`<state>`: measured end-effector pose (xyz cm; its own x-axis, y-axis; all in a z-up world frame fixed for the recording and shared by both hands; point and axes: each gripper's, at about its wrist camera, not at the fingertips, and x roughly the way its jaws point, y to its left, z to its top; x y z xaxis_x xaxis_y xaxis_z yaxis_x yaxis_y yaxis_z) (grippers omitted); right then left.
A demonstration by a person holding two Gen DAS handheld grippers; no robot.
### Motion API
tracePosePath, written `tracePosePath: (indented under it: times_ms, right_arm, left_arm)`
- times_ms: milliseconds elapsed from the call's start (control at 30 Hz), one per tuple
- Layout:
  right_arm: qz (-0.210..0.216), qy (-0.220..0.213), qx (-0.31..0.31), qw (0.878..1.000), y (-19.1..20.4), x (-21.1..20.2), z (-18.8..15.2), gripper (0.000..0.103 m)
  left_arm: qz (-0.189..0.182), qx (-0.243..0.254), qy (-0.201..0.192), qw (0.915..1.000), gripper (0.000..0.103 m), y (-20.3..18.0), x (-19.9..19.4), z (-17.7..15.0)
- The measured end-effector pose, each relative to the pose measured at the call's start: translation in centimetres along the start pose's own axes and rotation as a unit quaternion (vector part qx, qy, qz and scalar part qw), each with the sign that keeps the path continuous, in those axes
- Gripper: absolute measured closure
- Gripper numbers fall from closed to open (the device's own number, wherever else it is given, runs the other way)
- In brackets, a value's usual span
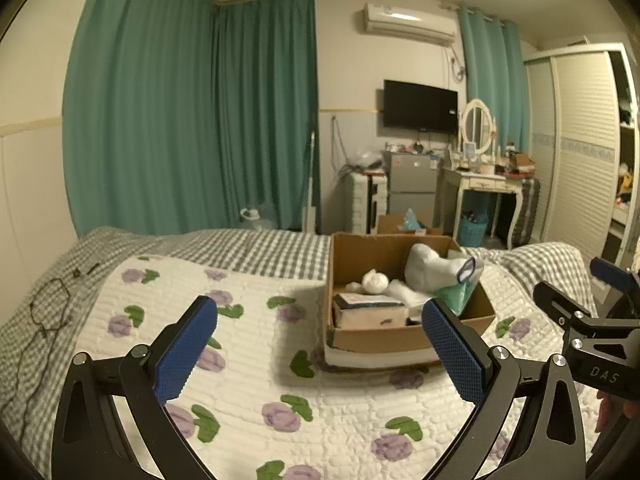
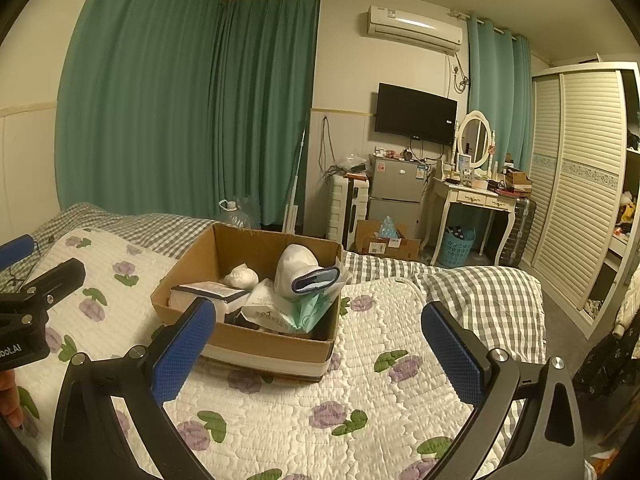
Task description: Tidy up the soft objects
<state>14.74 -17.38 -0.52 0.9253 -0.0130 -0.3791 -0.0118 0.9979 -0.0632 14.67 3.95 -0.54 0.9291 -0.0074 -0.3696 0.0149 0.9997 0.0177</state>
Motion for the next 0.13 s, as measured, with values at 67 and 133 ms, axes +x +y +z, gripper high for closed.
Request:
tracePosePath:
  times_ms: [67, 133]
  right_arm:
    - [0.0, 0.001, 0.001, 1.0, -0.04, 0.0, -0.11, 0.0]
    - [0.0, 0.002, 0.0, 1.0, -0.07, -0.01, -0.35, 0.0]
  left_arm:
    - [0.001, 0.001, 0.0, 1.0, 0.0, -0.07, 0.0, -0.08]
    - [0.002, 0.004, 0.003, 1.0, 0.0, -0.17, 0.01, -0.07]
